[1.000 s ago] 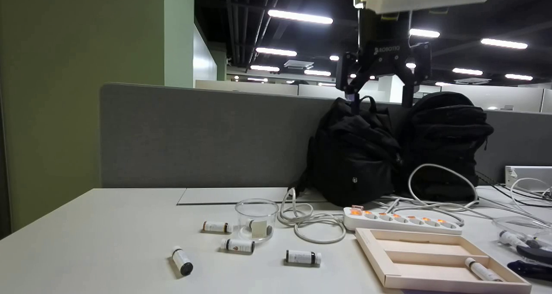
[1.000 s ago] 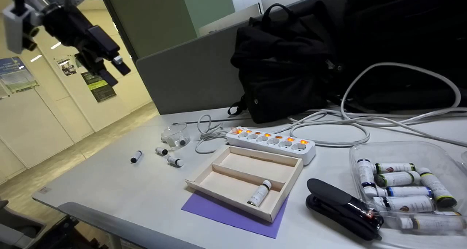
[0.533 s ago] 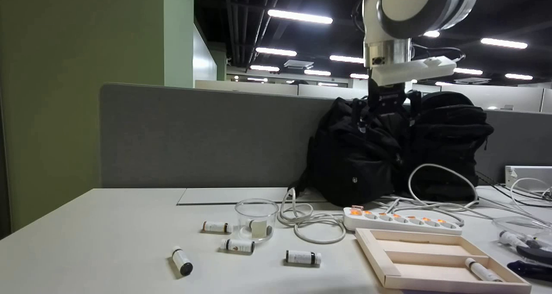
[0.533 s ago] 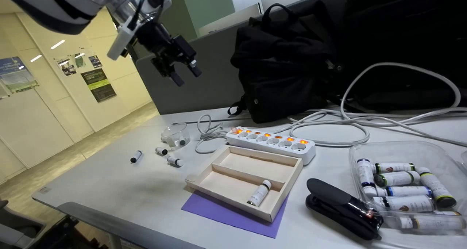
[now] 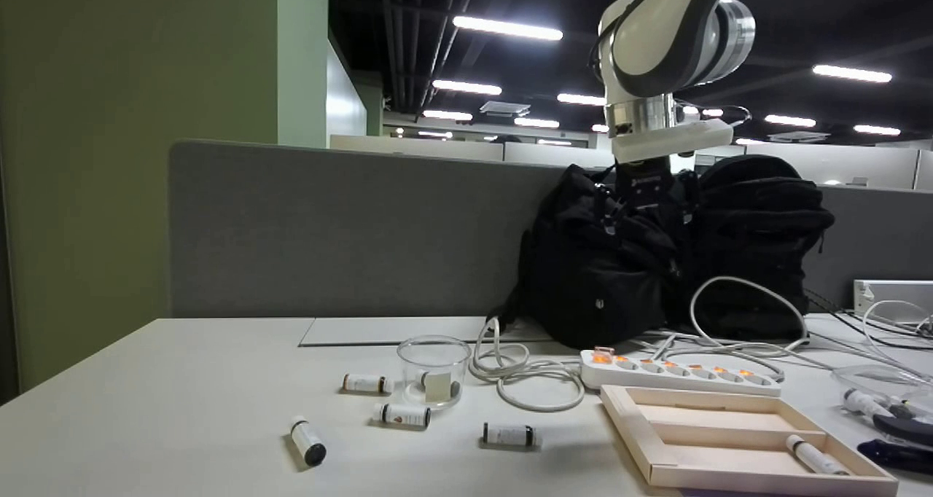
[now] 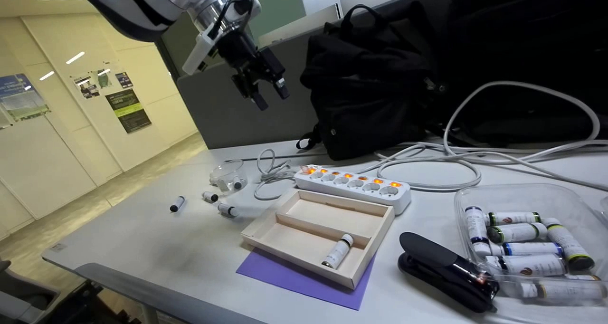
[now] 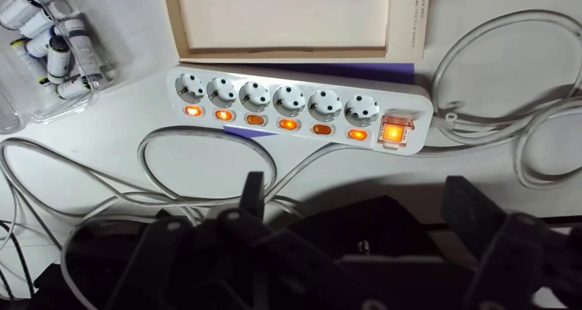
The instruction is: Turn off the fourth switch on the extension cable
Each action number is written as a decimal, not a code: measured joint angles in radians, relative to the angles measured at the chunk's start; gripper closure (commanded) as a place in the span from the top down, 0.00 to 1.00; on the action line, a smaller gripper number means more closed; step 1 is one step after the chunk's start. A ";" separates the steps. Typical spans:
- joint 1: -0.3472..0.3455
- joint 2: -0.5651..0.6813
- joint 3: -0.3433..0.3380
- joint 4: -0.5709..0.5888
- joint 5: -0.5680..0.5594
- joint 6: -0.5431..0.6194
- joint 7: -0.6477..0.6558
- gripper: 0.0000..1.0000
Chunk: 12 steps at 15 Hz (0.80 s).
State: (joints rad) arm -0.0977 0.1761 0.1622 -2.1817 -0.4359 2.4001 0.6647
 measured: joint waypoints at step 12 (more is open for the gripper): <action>0.013 0.145 -0.254 0.066 0.239 0.271 -0.214 0.17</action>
State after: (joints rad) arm -0.0848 0.3211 -0.0914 -2.1158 -0.1968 2.6708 0.4502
